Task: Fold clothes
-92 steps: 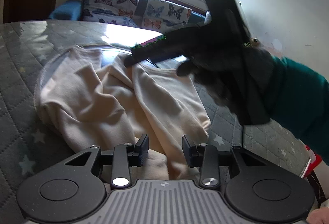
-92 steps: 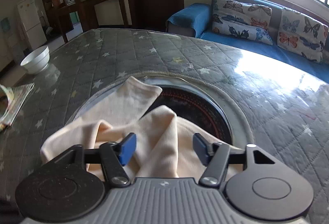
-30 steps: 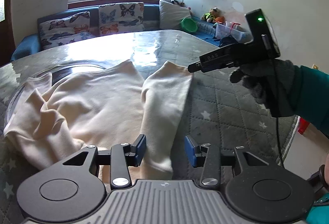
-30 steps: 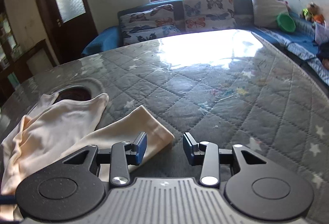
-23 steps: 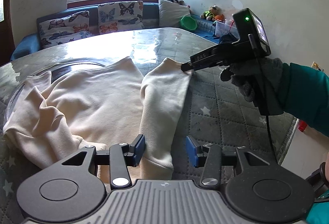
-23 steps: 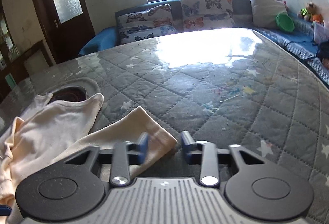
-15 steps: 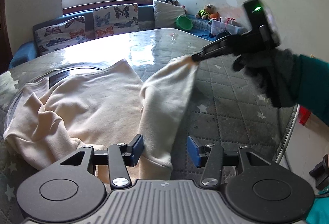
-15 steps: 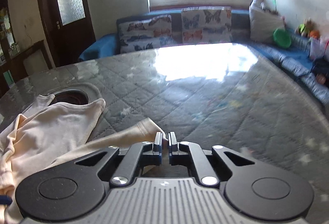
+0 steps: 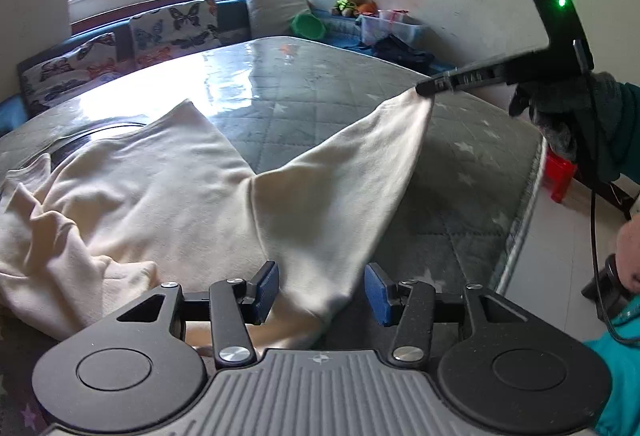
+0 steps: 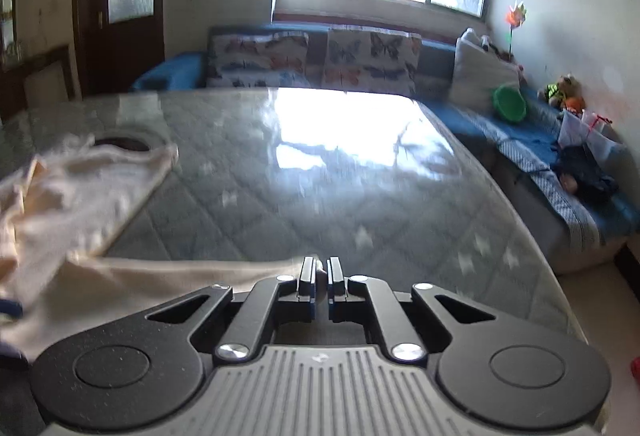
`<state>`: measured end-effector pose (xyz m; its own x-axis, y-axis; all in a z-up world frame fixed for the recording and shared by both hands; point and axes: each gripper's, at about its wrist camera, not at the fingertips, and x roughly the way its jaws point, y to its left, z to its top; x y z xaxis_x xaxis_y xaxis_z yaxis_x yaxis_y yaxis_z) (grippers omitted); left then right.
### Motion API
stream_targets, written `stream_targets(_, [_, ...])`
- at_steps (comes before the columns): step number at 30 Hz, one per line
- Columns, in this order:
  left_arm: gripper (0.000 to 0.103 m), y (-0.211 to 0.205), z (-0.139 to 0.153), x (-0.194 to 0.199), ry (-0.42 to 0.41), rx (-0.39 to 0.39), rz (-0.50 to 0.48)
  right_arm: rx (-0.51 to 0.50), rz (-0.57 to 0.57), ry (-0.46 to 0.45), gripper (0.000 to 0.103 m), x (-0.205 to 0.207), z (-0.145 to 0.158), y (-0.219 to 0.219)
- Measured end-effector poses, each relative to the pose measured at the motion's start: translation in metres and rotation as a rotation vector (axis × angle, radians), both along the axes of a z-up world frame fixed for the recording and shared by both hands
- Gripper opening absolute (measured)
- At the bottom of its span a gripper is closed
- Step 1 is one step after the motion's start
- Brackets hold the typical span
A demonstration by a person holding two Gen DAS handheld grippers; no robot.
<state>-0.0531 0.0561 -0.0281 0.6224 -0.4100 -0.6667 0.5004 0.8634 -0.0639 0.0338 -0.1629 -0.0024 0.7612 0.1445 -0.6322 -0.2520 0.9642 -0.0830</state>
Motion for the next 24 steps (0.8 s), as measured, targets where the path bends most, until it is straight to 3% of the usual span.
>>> stream_targets(5, [0.053, 0.001, 0.003, 0.006, 0.016, -0.028, -0.023, -0.019, -0.051, 0.067, 0.006, -0.006, -0.023, -0.013])
stream_targets(9, [0.053, 0.002, 0.013, 0.019, -0.003, -0.049, -0.005, -0.017, -0.063, 0.037, 0.011, -0.007, -0.016, -0.018])
stream_targets(14, [0.053, -0.006, 0.017, 0.042, -0.009, -0.095, 0.034, 0.019, 0.005, 0.001, 0.018, 0.002, 0.0, -0.004])
stream_targets(19, [0.053, -0.014, 0.014, 0.061, 0.023, -0.147, 0.06, 0.037, 0.1, 0.035, 0.024, 0.014, -0.015, 0.021])
stream_targets(24, [0.055, -0.017, 0.003, 0.074, 0.063, -0.16, 0.082, 0.032, 0.074, 0.083, 0.028, 0.023, -0.033, 0.021])
